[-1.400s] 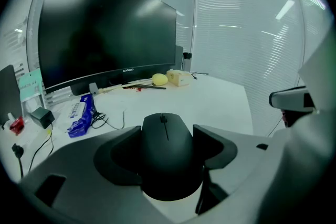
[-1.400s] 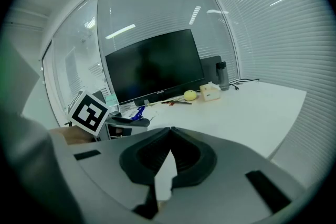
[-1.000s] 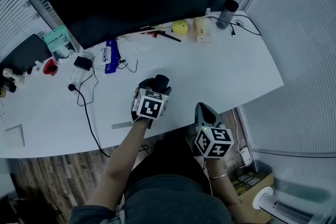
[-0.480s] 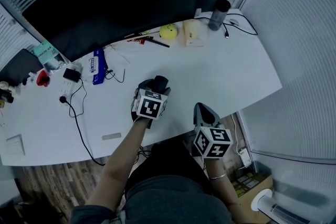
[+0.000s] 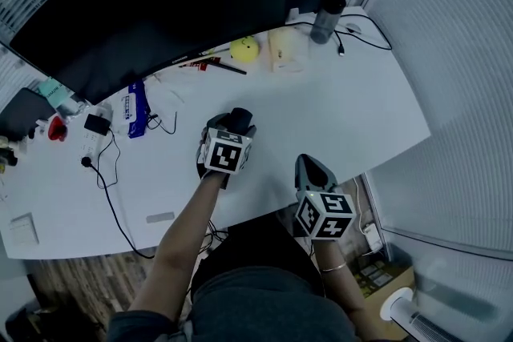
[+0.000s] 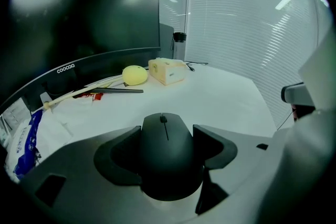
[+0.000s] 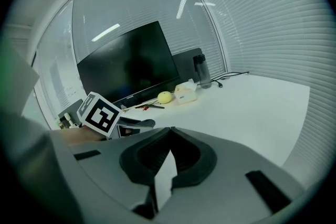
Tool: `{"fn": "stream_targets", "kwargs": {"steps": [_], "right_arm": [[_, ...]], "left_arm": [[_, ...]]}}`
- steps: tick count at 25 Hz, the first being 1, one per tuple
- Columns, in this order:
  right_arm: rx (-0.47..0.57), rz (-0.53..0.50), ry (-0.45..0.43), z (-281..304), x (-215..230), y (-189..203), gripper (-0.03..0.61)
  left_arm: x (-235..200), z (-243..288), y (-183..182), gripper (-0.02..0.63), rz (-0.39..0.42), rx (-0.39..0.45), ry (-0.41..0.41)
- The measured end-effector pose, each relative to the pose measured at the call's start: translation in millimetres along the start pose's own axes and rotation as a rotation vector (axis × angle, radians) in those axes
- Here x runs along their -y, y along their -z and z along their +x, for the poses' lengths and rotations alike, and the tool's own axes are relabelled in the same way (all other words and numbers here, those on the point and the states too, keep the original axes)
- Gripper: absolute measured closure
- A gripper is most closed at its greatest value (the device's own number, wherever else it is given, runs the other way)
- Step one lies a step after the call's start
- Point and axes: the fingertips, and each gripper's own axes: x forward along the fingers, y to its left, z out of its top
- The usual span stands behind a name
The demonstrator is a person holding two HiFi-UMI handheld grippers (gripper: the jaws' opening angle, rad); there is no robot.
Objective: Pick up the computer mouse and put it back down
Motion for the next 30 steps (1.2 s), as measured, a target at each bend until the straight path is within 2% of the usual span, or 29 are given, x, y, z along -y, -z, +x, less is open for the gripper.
{"fn": "stream_targets", "kwargs": {"steps": [18, 22, 27, 30], "right_arm": [[-0.037, 0.013, -0.003, 22.5, 28.5, -8.2, 0.574], [-0.043, 0.017, -0.009, 27.1, 31.5, -9.0, 0.574], [-0.051, 0.017, -0.017, 32.4, 31.9, -10.0, 0.574], [-0.053, 0.02, -0.018, 34.5, 32.7, -10.3, 0.574]], "left_arm": [[-28.0, 49.6, -22.0, 0.305, -0.011, -0.052, -0.051], [-29.8, 55.3, -26.6, 0.305, 0.0, -0.043, -0.041], [-29.2, 57.1, -25.7, 0.305, -0.039, -0.053, -0.021], [-29.3, 59.0, -26.3, 0.305, -0.033, -0.056, -0.008]]}}
